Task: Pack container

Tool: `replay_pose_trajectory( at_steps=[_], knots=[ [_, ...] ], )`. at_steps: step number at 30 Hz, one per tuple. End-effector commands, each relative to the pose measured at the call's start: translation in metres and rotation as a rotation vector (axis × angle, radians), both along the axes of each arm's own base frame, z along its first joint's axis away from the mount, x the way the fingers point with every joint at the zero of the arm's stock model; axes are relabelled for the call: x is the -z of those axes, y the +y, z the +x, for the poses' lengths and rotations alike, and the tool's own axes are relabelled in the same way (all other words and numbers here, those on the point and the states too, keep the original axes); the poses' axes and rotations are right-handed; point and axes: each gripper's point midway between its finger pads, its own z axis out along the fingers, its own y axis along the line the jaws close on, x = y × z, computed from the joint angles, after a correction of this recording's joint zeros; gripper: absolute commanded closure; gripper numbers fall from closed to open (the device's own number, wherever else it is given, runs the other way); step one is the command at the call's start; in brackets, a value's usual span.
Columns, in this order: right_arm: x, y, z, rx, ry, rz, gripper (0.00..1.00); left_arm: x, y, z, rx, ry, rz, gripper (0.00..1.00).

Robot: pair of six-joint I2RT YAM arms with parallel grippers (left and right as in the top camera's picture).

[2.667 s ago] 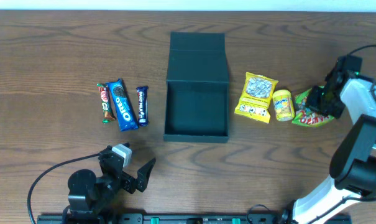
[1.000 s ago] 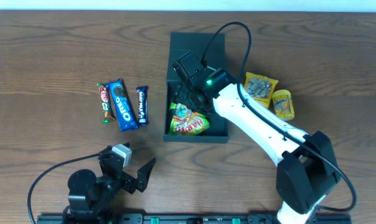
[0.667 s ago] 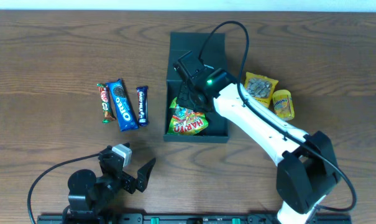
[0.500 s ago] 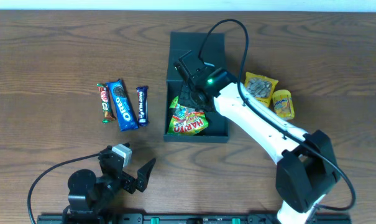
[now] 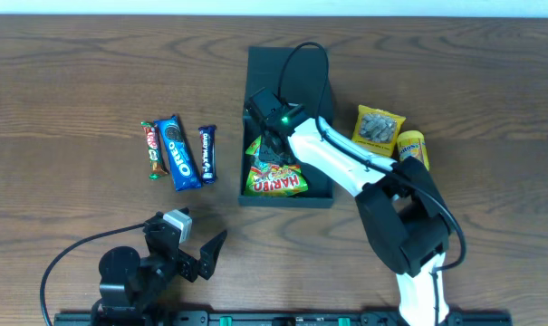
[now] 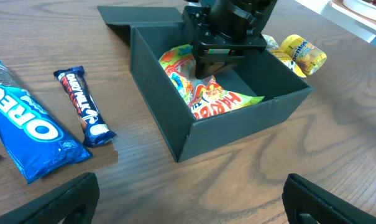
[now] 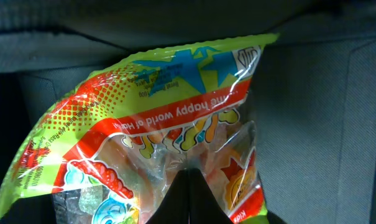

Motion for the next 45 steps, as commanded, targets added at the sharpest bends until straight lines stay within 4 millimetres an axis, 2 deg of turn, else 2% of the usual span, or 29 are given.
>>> replay_pose_trajectory(
  at_steps=[1, 7, 11, 14, 18, 21, 24, 25, 26, 27, 28, 30, 33, 35, 42, 45],
  knots=[
    [0.030, 0.002, -0.003, -0.017, 0.053, -0.007, 0.98, 0.007, -0.001, -0.001, 0.005, 0.023, -0.011, 0.05],
    [0.028, 0.036, -0.008, -0.136, 0.095, 0.152, 0.98, 0.007, -0.001, -0.001, 0.005, 0.023, -0.011, 0.05],
    [0.027, 0.040, -0.015, -0.145, 0.130, 0.187, 0.98, 0.007, -0.001, -0.001, 0.005, 0.023, -0.011, 0.05],
    [0.019, 0.032, -0.020, -0.138, 0.153, 0.177, 0.98, 0.007, -0.001, -0.001, 0.005, 0.023, -0.011, 0.05],
    [-0.001, 0.019, -0.022, -0.191, 0.144, 0.155, 0.98, 0.007, -0.001, -0.001, 0.005, 0.023, -0.011, 0.05],
    [-0.027, 0.005, -0.022, -0.209, 0.117, 0.126, 0.99, 0.007, -0.001, -0.001, 0.005, 0.023, -0.011, 0.05],
    [-0.061, -0.011, -0.023, -0.206, 0.055, 0.082, 0.98, 0.007, -0.001, -0.001, 0.005, 0.023, -0.011, 0.05],
    [-0.077, -0.019, -0.024, -0.198, 0.024, 0.059, 0.87, 0.007, -0.001, -0.001, 0.005, 0.023, -0.011, 0.05],
    [-0.089, -0.025, -0.025, -0.196, 0.001, 0.044, 0.65, 0.007, -0.001, -0.001, 0.005, 0.023, -0.011, 0.05],
    [-0.102, -0.033, -0.027, -0.193, -0.025, 0.025, 0.48, 0.007, -0.001, -0.001, 0.005, 0.023, -0.011, 0.05],
    [-0.113, -0.040, -0.029, -0.186, -0.044, 0.008, 0.44, 0.007, -0.001, -0.001, 0.005, 0.023, -0.011, 0.05],
    [-0.124, -0.052, -0.033, -0.174, -0.059, -0.030, 0.42, 0.007, -0.001, -0.001, 0.005, 0.023, -0.011, 0.05],
    [-0.123, -0.063, -0.041, -0.164, -0.026, -0.062, 0.45, 0.007, -0.001, -0.001, 0.005, 0.023, -0.011, 0.05],
    [-0.113, -0.068, -0.046, -0.161, 0.012, -0.082, 0.47, 0.007, -0.001, -0.001, 0.005, 0.023, -0.011, 0.05],
    [-0.066, -0.087, -0.057, -0.103, 0.084, -0.105, 0.46, 0.007, -0.001, -0.001, 0.005, 0.023, -0.011, 0.05],
    [-0.044, -0.090, -0.064, -0.087, 0.128, -0.050, 0.56, 0.007, -0.001, -0.001, 0.005, 0.023, -0.011, 0.05]
  ],
)
